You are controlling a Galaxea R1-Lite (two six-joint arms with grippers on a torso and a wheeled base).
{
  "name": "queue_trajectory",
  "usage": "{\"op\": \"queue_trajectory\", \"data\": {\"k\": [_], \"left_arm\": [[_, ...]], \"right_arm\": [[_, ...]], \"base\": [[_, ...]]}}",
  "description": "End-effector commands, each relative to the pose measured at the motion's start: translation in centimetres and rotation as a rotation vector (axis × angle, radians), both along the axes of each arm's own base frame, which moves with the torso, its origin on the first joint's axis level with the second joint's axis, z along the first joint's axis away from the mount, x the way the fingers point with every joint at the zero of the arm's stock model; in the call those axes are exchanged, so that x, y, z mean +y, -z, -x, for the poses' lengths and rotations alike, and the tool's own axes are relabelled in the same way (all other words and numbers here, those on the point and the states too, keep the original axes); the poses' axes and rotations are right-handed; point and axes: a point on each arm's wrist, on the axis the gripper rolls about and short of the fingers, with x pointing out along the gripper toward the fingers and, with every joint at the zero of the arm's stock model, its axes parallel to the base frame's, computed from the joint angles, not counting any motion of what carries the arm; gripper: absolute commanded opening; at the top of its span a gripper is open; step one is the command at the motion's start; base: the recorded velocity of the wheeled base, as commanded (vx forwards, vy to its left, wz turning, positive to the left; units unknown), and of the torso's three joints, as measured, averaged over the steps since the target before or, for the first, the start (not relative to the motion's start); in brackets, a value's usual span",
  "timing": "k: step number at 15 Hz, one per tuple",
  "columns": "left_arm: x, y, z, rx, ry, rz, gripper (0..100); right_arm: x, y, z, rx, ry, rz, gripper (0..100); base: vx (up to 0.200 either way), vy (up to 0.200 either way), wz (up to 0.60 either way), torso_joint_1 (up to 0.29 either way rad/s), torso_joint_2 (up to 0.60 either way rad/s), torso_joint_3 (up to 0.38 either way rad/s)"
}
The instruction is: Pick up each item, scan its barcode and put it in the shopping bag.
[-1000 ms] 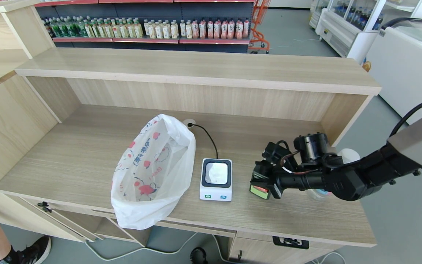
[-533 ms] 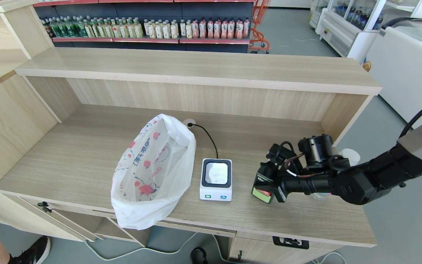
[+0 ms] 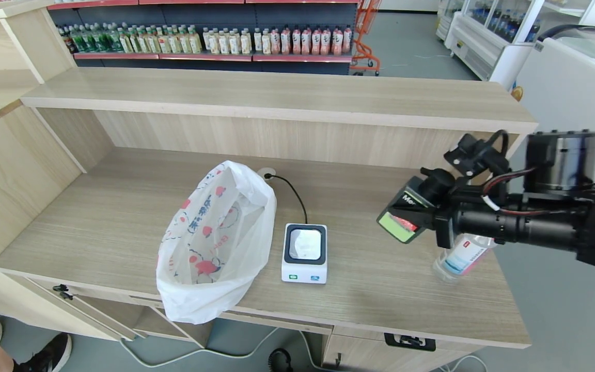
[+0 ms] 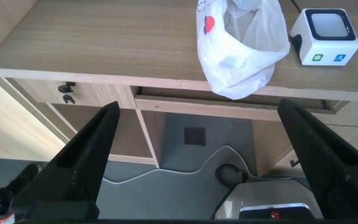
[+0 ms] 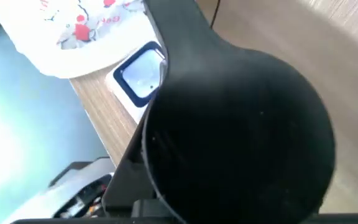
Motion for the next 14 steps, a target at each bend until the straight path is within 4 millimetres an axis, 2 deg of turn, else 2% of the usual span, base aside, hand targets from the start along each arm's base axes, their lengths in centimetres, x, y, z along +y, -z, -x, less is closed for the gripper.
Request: {"op": "queue_trajectory", "data": {"k": [1, 4, 6, 7, 10, 11, 13, 14], "left_arm": [[0.0, 0.0, 0.0, 0.000, 0.000, 0.000, 100], [0.0, 0.0, 0.0, 0.000, 0.000, 0.000, 100], [0.0, 0.0, 0.0, 0.000, 0.000, 0.000, 100], [0.0, 0.0, 0.0, 0.000, 0.000, 0.000, 100], [0.0, 0.0, 0.0, 0.000, 0.000, 0.000, 100], [0.0, 0.0, 0.0, 0.000, 0.000, 0.000, 100], [0.0, 0.0, 0.0, 0.000, 0.000, 0.000, 100], [0.0, 0.0, 0.0, 0.000, 0.000, 0.000, 100]], "right_arm": [[-2.1, -4.4, 6.4, -0.359, -0.042, 0.122, 0], [-3.4, -4.5, 9.7, -0.606, -0.101, 0.305, 0], [-3.3, -5.1, 10.7, -0.812, -0.151, 0.451, 0], [-3.2, -4.8, 11.4, -0.999, -0.227, 0.600, 0], [-2.9, -4.2, 12.6, -1.359, -0.377, 0.820, 0], [-2.5, -5.2, 13.7, -1.649, -0.416, 0.885, 0], [-1.8, -6.6, 15.1, -2.058, -0.453, 0.841, 0], [-2.1, -6.8, 15.6, -2.105, -0.430, 0.846, 0]], "base": [[0.000, 0.000, 0.00, 0.000, 0.00, 0.000], [0.000, 0.000, 0.00, 0.000, 0.00, 0.000], [0.000, 0.000, 0.00, 0.000, 0.00, 0.000], [0.000, 0.000, 0.00, 0.000, 0.00, 0.000], [0.000, 0.000, 0.00, 0.000, 0.00, 0.000], [0.000, 0.000, 0.00, 0.000, 0.00, 0.000], [0.000, 0.000, 0.00, 0.000, 0.00, 0.000], [0.000, 0.000, 0.00, 0.000, 0.00, 0.000]]}}
